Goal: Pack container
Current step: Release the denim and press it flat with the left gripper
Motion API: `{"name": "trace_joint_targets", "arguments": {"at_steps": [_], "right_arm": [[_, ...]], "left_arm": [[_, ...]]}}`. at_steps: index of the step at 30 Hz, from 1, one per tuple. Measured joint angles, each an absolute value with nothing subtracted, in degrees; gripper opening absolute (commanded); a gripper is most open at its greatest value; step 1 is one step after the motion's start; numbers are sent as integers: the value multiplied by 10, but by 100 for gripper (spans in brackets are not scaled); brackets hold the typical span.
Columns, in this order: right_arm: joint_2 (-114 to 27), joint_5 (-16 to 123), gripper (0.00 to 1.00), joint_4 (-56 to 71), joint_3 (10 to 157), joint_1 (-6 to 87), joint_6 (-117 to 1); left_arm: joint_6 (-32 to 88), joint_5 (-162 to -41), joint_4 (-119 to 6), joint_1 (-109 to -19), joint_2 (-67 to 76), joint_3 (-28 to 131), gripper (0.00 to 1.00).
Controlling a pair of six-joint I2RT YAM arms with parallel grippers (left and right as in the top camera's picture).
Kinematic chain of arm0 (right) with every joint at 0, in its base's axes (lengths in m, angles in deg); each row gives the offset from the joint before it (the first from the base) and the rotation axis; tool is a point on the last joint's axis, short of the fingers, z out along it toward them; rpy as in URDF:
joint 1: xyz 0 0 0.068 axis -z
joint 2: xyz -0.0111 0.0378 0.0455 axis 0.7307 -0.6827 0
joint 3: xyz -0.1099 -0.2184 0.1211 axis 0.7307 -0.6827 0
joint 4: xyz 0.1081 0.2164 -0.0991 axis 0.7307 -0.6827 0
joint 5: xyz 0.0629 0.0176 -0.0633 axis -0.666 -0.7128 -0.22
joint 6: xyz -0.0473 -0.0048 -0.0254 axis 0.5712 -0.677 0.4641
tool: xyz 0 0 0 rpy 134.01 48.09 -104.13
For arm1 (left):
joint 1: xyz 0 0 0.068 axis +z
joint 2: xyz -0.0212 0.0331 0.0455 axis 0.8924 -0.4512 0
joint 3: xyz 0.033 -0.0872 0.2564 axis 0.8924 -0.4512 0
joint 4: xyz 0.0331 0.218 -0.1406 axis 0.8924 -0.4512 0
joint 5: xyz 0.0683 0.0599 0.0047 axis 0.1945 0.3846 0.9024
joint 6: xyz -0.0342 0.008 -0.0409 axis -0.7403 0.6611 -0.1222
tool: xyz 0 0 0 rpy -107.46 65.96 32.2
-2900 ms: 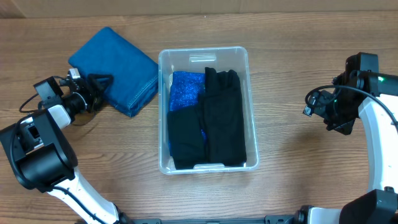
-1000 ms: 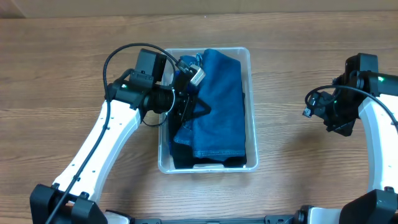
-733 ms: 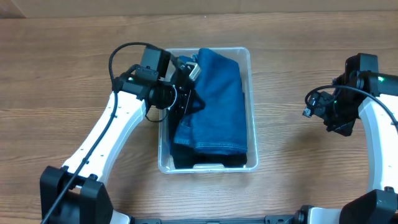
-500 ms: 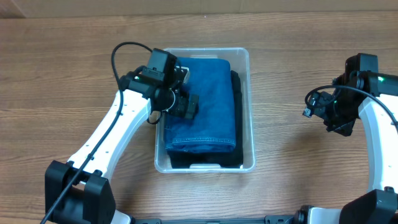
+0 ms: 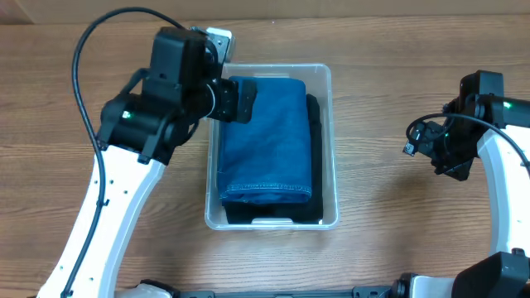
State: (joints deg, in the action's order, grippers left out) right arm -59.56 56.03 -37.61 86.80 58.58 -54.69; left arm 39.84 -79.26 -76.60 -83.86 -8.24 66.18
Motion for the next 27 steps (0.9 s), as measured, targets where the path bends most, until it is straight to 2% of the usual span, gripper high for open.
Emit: {"name": "trace_joint_targets", "arguments": {"at_steps": [1,6,9,11,14,17,20,26,27], "right_arm": [[-596,560,82,-376,868,586,-547],[-596,560,82,-376,868,586,-547],[-596,560,82,-377,868,586,-547],[-596,560,82,-376,868,586,-547],[-596,560,82,-377,868,586,-547],[-596,560,82,-378,868,586,-547],[-596,560,82,-378,868,586,-547],[-596,560,82,-376,868,586,-547],[-596,560,82,-376,868,586,-547]], "left_arm": [[401,-793,-757,-849,-90,663,4],[404,-786,-706,-891,-256,664,5],[384,-775,-714,-890,-370,663,18],[369,-769,-730,-886,-419,677,6],[360,-770,-757,-885,-432,697,5],[359,-767,-785,-885,-431,711,5],[358,-763,-880,-885,-393,737,4],[325,-781,-1025,-908,-143,807,4],[325,-782,-1029,-919,-139,807,4]]}}
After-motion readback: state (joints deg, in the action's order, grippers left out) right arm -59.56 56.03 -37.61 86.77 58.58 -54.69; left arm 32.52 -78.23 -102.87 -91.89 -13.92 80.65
